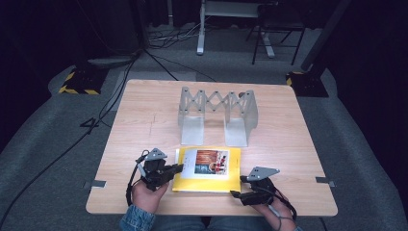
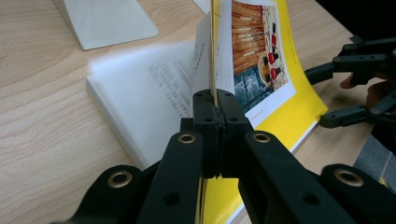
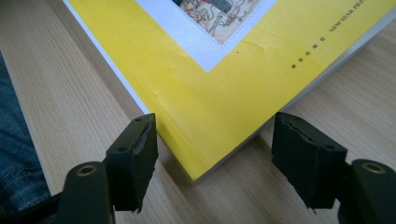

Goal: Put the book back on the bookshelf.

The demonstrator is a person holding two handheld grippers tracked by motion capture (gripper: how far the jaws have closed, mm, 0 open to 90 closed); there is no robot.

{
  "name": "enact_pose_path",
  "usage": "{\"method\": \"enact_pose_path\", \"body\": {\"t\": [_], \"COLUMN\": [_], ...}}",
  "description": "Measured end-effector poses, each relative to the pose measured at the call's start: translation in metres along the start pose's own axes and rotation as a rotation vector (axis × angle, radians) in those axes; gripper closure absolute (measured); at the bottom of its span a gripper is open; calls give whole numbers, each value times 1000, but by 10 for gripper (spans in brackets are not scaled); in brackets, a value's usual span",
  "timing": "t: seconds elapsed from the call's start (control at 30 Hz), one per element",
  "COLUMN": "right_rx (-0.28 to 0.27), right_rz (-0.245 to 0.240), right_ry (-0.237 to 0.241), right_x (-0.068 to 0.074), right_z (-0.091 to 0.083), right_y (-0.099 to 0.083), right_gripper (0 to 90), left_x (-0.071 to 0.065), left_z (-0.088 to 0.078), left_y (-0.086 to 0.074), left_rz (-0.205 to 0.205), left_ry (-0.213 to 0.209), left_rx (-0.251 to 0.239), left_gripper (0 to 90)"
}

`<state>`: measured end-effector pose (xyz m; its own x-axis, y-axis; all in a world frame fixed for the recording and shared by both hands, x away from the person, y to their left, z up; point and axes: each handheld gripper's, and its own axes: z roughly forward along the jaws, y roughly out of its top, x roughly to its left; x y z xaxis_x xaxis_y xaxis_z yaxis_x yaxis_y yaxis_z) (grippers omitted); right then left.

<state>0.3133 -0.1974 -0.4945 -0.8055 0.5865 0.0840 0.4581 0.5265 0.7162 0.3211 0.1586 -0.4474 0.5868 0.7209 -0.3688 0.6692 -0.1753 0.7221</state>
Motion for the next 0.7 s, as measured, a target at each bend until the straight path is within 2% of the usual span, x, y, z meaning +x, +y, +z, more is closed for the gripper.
{"method": "enact_pose_path", "body": {"t": [0.13, 0.17, 0.27, 0.4, 0.47, 0.7], "right_rx": [-27, -48, -85, -118, -134, -119], "right_rz": [-9, -15, -36, -66, -84, -85], "right_ry": [-28, -47, -68, -81, -108, -127], "right_x": [1, 2, 6, 13, 17, 20], "right_z": [-7, -12, -19, -24, -24, -24], "right_y": [1, 2, 1, 2, 2, 6], "right_gripper": [341, 339, 341, 340, 319, 247], "left_x": [-5, -8, -14, -24, -28, -36], "left_z": [-5, -7, -10, -12, -12, -13], "left_y": [7, 12, 19, 30, 34, 43], "left_rz": [1, 6, 17, 31, 36, 53], "left_ry": [-16, -35, -50, -46, -45, -50], "left_rx": [-8, -13, -13, -16, -15, -20], "left_gripper": [886, 887, 887, 889, 889, 889]}}
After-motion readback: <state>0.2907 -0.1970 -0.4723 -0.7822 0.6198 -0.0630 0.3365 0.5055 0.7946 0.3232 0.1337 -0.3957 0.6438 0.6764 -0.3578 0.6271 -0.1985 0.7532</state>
